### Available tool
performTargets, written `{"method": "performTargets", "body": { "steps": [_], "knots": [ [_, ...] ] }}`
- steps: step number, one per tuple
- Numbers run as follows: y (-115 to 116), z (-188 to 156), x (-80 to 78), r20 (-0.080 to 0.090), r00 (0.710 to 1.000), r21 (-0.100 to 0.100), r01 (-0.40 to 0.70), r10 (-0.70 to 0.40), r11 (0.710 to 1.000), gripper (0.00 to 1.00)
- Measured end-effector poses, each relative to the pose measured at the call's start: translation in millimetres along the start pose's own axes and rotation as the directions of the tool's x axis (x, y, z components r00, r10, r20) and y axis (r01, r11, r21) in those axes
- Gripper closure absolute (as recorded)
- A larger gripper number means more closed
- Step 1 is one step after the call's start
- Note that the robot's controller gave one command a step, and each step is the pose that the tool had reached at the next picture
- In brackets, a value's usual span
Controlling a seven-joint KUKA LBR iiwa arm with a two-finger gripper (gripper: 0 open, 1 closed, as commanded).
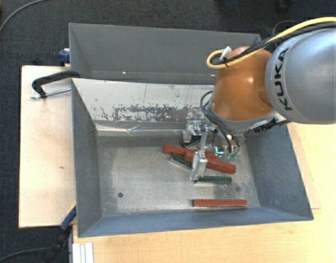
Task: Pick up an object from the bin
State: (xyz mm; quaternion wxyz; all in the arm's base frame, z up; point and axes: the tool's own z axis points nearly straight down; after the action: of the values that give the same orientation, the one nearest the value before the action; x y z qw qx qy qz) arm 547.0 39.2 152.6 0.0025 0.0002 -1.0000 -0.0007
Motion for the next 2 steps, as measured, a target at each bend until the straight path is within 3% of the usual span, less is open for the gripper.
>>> {"method": "performTargets", "body": {
  "steps": [1, 2],
  "knots": [
    [-14.5, 86.1, -33.5, 0.002, 0.999, 0.000, -0.038, 0.038, 0.999, 0.00],
    [-13.8, 81.2, -34.5, 0.007, 0.999, -0.001, -0.037, 0.037, 0.999, 1.00]
  ]
}}
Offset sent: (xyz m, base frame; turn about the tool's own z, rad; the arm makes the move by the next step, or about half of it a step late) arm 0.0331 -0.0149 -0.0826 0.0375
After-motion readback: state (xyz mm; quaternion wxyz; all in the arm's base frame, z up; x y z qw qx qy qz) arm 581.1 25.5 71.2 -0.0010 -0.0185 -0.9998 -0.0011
